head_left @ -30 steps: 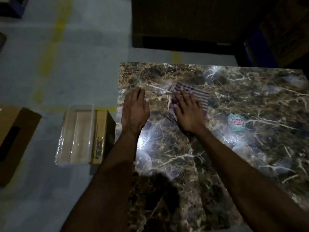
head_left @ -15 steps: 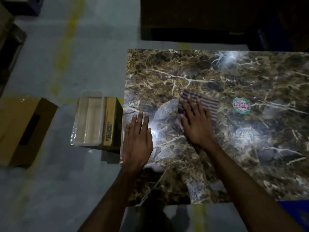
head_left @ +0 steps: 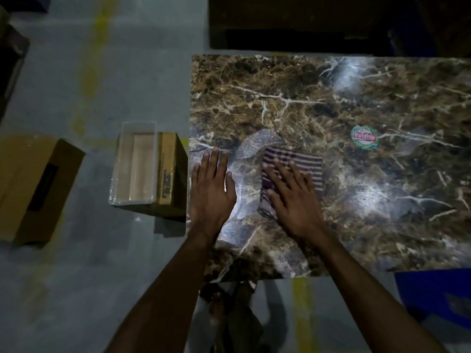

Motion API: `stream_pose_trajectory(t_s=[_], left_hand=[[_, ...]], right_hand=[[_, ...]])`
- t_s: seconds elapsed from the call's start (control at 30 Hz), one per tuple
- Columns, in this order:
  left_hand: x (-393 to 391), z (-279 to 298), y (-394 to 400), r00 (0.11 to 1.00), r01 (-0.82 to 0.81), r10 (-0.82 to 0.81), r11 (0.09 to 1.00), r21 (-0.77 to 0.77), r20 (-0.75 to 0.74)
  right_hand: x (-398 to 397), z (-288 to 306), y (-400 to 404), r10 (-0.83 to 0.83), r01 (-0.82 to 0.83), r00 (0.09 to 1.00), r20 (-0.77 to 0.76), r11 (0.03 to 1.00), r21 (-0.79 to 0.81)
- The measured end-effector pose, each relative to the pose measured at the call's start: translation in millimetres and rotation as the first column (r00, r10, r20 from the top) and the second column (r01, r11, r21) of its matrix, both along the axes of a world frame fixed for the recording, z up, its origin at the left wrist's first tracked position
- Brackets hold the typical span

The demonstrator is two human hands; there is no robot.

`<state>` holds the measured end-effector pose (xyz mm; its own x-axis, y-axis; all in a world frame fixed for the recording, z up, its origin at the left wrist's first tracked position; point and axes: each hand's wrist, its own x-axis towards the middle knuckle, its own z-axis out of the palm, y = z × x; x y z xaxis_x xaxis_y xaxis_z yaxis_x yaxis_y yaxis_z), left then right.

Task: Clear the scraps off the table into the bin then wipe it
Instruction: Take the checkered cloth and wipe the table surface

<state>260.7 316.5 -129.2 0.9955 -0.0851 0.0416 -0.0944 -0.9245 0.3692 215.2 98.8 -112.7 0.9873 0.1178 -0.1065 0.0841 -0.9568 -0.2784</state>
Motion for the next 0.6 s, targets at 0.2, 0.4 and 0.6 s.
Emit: stream_pose_trajectory(t_s=[0.2,0.4,0.6], left_hand=[[-1,3,1,1.000,0.008,-0.008,1.000,-0.014,0.020],[1,1,3,0.999,0.009,-0.008,1.000,-0.029,0.031],[1,2,2,0.999,-0.010,0.012,0.999,-0.050,0.038]], right_hand=[[53,-3,8,-0.165,0.165,0.986,0.024,0.986,0.028],[44,-3,46,0.040,-0.041,0.999,0.033,0.999,0.023],[-12,0,-4,0.056,-0.056,0.998,0.007,0.998,-0.001]])
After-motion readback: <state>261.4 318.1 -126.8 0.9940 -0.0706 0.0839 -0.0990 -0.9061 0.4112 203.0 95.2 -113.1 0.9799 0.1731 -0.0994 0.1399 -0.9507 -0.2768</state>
